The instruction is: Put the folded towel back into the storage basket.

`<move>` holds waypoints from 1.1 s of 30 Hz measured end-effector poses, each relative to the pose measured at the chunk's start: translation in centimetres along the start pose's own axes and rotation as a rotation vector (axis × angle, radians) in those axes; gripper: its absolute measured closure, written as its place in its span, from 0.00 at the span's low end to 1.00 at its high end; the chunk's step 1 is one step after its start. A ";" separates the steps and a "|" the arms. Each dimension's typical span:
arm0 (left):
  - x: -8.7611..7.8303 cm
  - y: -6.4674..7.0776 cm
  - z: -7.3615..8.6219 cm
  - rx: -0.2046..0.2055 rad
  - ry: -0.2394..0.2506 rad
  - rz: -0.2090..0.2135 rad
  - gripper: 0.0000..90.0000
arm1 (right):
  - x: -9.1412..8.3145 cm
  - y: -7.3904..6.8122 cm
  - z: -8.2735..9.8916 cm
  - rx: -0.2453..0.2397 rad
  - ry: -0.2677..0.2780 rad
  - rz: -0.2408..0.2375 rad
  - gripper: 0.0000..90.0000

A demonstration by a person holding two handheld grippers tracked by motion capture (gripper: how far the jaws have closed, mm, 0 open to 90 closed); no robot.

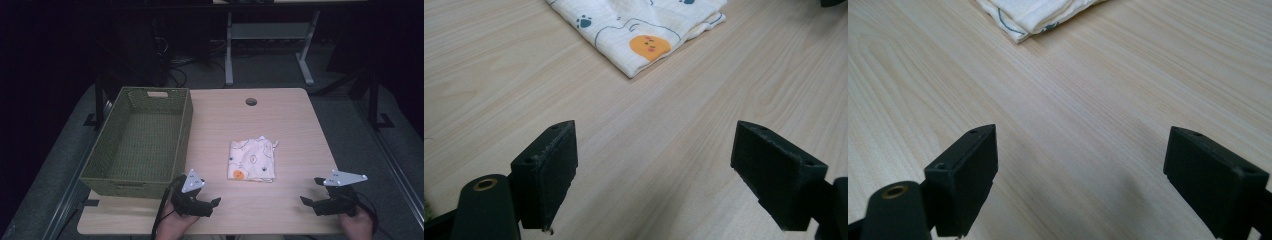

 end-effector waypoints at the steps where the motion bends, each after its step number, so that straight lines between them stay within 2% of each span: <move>1: 0.1 -0.1 0.0 -0.005 0.001 0.002 0.21 | 0.1 0.1 0.0 -0.002 -0.002 -0.003 0.15; 7: 0.3 -0.1 0.1 -0.007 -0.009 0.004 0.21 | 0.2 0.0 -0.1 0.000 0.001 -0.007 0.15; 13: 0.4 0.0 -0.3 0.013 -0.014 0.005 0.21 | 0.1 -0.1 -0.2 0.006 0.008 -0.003 0.15; 19: 0.5 0.3 -1.5 0.027 -0.006 0.003 0.21 | 0.2 -0.3 -0.2 0.002 0.005 -0.007 0.15; 21: 0.7 0.2 -2.0 0.040 -0.018 -0.003 0.21 | 0.2 -0.3 -0.3 -0.005 0.009 -0.006 0.15; 33: 2.5 -0.4 -4.0 0.034 -0.048 0.011 0.21 | 0.1 -0.6 -0.4 0.010 0.019 -0.013 0.15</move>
Point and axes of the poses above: each handheld gripper's, and its own axes: x roughly forward along the jaws, z roughly out of its underside, y roughly to its right, the point moved 6 cm from there along x, roughly forward along the jaws, and after that the axes turned 13 degrees about z, right-handed, at the moved point
